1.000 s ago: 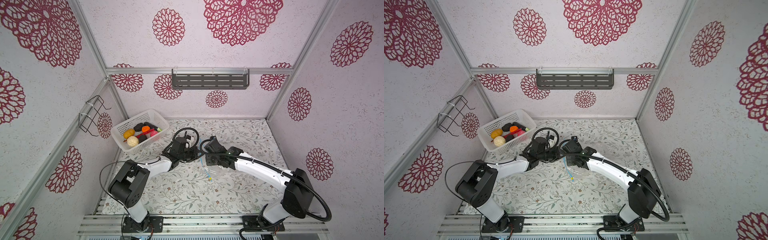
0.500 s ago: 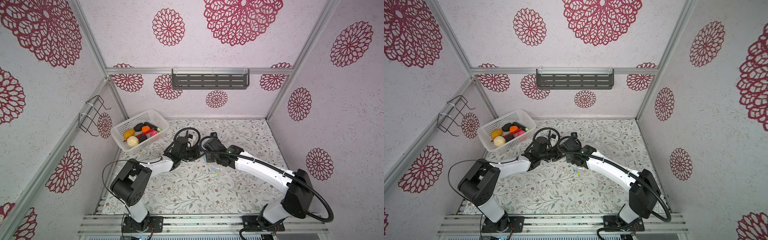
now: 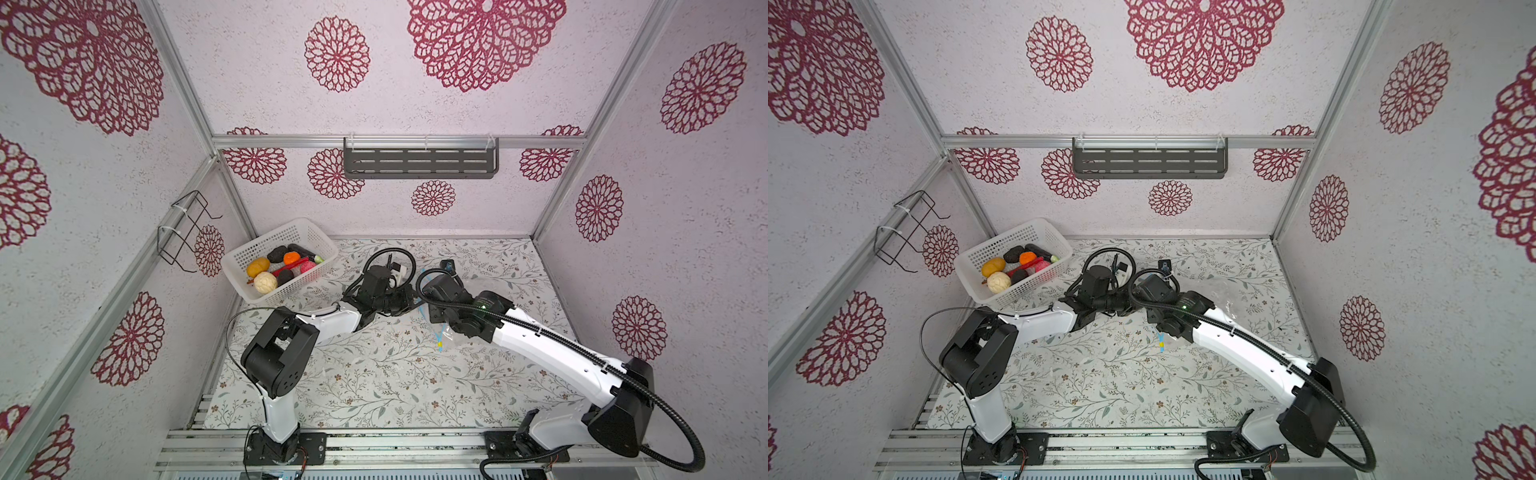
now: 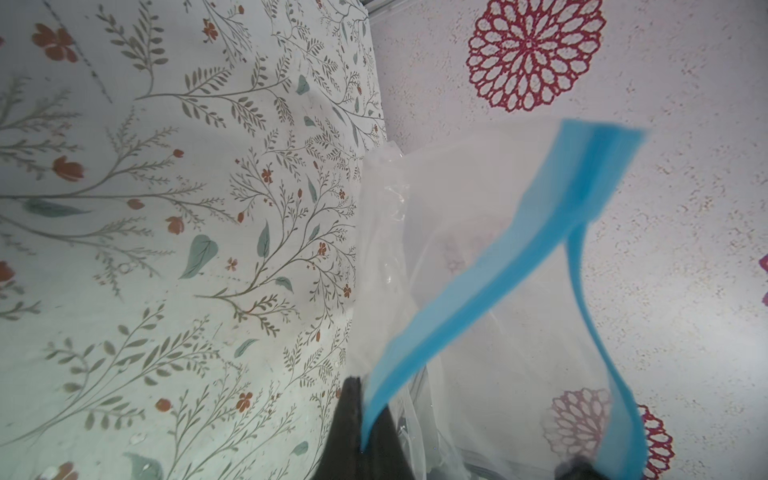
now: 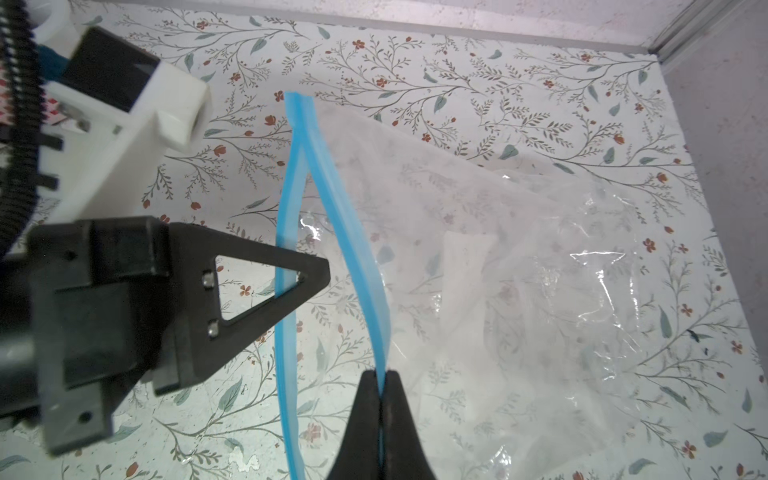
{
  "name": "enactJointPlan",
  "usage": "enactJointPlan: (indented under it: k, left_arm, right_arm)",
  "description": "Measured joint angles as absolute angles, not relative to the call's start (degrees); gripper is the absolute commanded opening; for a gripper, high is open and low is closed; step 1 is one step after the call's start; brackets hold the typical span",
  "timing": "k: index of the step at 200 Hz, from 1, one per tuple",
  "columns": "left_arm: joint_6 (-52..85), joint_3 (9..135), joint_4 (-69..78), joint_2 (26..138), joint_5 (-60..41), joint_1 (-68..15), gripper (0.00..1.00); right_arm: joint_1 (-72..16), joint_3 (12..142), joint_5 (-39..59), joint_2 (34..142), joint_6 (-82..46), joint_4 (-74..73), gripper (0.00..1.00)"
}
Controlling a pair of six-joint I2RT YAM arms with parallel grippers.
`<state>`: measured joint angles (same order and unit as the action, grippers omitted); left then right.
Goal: Place the food in the zip-top bag and seal the zipper
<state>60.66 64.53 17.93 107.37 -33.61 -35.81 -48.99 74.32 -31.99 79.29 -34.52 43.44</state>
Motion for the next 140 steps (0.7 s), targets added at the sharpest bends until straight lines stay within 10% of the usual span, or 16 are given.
enactJointPlan:
  k: [140]
  left_arm:
    - [61.1, 69.4, 18.3, 123.8, -37.9, -36.7, 0.00]
  right_arm:
    - [-39.9, 65.4, -23.9, 76.6, -34.1, 41.0, 0.00]
